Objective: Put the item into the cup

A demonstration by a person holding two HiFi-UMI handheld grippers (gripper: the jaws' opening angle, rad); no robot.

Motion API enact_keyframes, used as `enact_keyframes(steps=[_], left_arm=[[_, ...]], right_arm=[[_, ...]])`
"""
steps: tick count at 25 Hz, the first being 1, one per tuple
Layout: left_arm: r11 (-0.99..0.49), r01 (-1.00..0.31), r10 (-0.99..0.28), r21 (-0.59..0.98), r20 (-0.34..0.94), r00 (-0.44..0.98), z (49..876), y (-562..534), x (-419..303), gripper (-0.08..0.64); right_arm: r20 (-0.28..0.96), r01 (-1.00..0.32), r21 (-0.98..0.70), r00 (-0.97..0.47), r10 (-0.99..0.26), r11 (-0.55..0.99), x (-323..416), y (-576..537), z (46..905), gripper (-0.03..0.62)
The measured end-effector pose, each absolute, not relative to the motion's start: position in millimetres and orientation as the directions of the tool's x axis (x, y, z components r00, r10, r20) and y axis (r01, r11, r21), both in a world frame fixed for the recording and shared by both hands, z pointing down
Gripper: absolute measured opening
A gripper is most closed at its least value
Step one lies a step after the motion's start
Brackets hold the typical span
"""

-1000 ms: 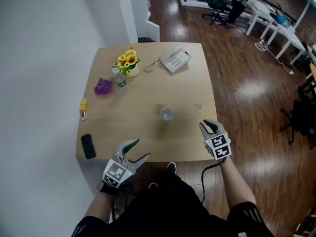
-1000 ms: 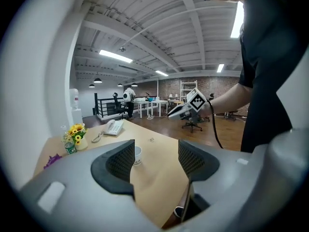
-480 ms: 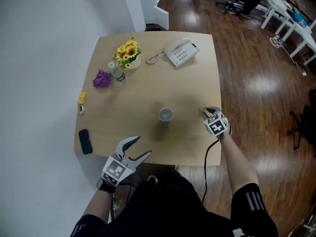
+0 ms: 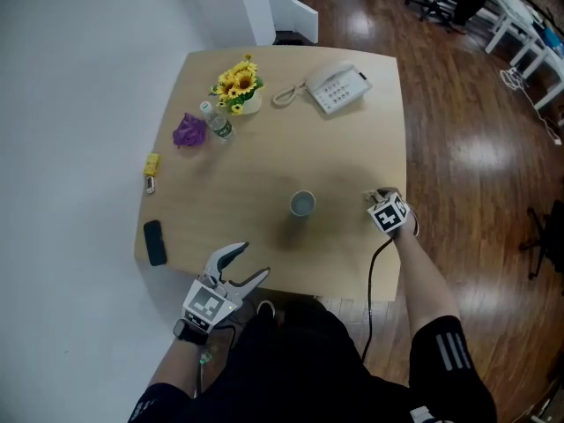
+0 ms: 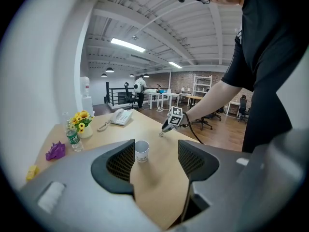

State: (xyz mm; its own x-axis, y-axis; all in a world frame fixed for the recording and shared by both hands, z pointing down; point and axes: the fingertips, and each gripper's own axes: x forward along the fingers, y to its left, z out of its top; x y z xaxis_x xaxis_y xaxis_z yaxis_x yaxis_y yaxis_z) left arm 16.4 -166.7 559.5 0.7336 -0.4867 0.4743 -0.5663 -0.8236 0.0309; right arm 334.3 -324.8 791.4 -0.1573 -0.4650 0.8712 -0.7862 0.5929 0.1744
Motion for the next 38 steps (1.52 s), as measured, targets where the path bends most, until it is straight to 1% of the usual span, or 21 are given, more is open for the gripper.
enact_keyframes(steps=[3, 4, 5, 6, 12, 18, 23, 30, 35, 38], left_arm=[[-0.820, -0.572, -0.495, 0.024, 0.473, 0.729, 557, -170, 16, 0.276], [-0.819, -0.574, -0.498, 0.021, 0.471, 0.728, 557, -171, 15, 0.275], [-0.818, -0.575, -0.500, 0.020, 0.470, 0.728, 556, -172, 15, 0.276], [-0.818, -0.575, -0.501, 0.019, 0.470, 0.727, 555, -173, 14, 0.276], [-0.815, -0.579, -0.506, 0.026, 0.457, 0.732, 547, -174, 10, 0.275], [-0.831, -0.557, -0.503, -0.001, 0.432, 0.749, 541, -175, 5, 0.275], [-0.840, -0.543, -0.496, -0.008, 0.419, 0.761, 538, -172, -4, 0.275], [-0.843, -0.538, -0.498, -0.013, 0.398, 0.771, 534, -162, -22, 0.275], [-0.834, -0.552, -0.508, -0.005, 0.395, 0.765, 536, -153, -42, 0.275], [-0.827, -0.562, -0.517, -0.005, 0.398, 0.758, 537, -148, -52, 0.275]], right_arm=[[0.884, -0.797, 0.162, -0.144, -0.444, 0.581, 340, -323, 798, 0.104], [0.886, -0.804, 0.156, -0.143, -0.442, 0.574, 341, -323, 799, 0.080], [0.885, -0.810, 0.152, -0.144, -0.443, 0.567, 341, -323, 799, 0.033], [0.882, -0.814, 0.148, -0.148, -0.447, 0.561, 340, -323, 799, 0.009], [0.856, -0.822, 0.137, -0.182, -0.484, 0.552, 328, -325, 779, 0.009], [0.778, -0.836, 0.126, -0.251, -0.576, 0.534, 305, -334, 724, 0.009], [0.708, -0.791, 0.141, -0.340, -0.619, 0.595, 257, -329, 668, 0.009], [0.667, -0.709, 0.133, -0.453, -0.592, 0.693, 170, -309, 632, 0.009], [0.692, -0.677, 0.114, -0.471, -0.548, 0.727, 131, -297, 646, 0.009], [0.720, -0.661, 0.115, -0.458, -0.521, 0.741, 118, -296, 665, 0.009]])
